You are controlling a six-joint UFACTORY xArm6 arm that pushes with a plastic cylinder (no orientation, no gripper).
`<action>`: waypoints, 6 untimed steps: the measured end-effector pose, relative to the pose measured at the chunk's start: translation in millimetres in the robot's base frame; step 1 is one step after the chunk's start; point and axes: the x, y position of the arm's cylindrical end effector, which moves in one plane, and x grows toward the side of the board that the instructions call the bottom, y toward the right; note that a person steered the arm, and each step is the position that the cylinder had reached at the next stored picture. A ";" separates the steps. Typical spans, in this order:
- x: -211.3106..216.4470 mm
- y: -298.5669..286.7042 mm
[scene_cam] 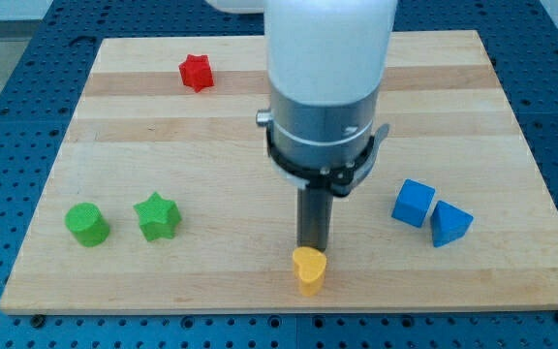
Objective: Slide yellow heart a bit left
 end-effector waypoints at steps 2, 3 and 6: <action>5.8 4.4; 14.6 49.6; 50.6 47.8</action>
